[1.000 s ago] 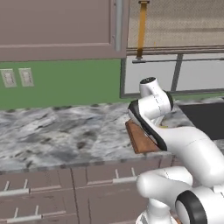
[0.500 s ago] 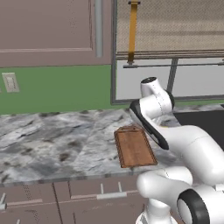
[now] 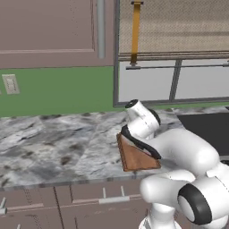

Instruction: Pick up the sponge from the counter and clean the cutting board by briefly scrubbing or pressing down on the cutting board. Once finished, release the sponge.

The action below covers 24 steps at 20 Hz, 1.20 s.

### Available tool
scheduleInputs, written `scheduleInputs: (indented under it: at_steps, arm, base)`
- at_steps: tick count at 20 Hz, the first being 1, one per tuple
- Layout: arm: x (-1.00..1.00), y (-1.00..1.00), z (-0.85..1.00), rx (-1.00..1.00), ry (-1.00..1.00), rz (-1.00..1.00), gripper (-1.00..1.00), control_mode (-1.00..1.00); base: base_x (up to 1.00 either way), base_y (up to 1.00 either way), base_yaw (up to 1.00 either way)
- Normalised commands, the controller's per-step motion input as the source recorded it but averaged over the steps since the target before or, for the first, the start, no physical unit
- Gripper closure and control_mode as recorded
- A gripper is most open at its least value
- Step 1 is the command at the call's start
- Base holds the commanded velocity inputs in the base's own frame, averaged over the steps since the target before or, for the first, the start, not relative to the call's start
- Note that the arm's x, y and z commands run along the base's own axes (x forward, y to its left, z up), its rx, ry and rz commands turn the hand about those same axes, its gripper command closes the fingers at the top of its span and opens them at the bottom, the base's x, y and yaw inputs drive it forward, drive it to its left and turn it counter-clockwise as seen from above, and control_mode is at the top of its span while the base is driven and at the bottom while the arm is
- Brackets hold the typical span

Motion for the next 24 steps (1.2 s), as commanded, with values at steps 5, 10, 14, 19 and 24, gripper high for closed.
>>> scheduleInputs:
  at_steps: [5,10,14,19,24]
  arm:
    - [-0.03,0.01,-0.63,-0.11,0.08,0.28,1.0,-1.0]
    - [-0.11,0.0,-0.57,0.0,0.0,0.06,1.0,-1.0]
    - [-0.12,-0.09,-0.42,0.14,0.0,0.02,1.0,-1.0]
    - [0.0,0.0,-0.28,0.06,0.0,0.02,1.0,-1.0]
    - [0.0,0.0,-0.33,0.04,-0.01,0.03,1.0,-1.0]
  base:
    - [0.0,0.0,0.0]
    - [0.0,0.0,0.0]
    - [0.0,0.0,0.0]
    - [0.0,0.0,0.0]
    - [0.0,0.0,0.0]
